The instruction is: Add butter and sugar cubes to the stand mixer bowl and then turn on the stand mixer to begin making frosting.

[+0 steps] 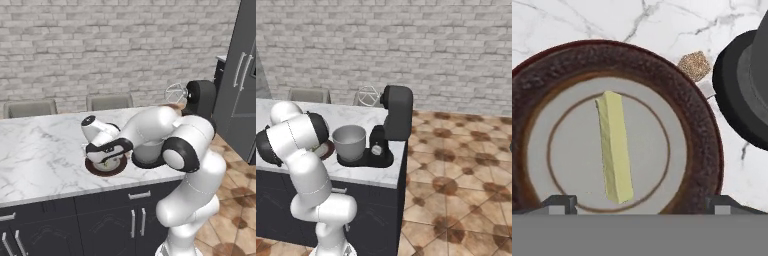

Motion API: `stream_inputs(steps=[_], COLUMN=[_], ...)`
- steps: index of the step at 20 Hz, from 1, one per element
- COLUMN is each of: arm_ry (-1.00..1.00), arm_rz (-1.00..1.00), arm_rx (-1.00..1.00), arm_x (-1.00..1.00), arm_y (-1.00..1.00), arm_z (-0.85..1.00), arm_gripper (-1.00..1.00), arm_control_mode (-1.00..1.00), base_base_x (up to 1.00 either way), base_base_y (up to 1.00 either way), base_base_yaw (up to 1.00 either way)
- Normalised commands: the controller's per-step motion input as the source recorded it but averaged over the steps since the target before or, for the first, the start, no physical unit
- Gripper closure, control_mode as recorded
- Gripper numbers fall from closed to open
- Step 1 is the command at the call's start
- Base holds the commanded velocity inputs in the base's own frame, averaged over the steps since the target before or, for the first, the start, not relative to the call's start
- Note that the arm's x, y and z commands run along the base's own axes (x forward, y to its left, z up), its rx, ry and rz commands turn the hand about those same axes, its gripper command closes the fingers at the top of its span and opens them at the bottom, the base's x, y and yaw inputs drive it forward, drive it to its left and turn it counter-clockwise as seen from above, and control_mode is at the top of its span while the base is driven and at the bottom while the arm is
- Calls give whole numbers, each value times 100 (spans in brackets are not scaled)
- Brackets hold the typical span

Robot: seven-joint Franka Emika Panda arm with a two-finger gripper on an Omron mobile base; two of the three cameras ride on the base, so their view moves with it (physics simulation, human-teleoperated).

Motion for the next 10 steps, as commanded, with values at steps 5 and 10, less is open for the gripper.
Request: stream_inputs(steps=[5, 10], arm_ry=[-6, -3], arm_rz=[0, 0], arm_rx=[0, 0], arm_x=[25, 15], arm_y=[0, 0], arm_z=[-12, -14], arm_gripper=[-100, -100], arm_control_mode=[-100, -100], base_base_x=[0, 0], base_base_y=[0, 0], base_base_yaw=[0, 0])
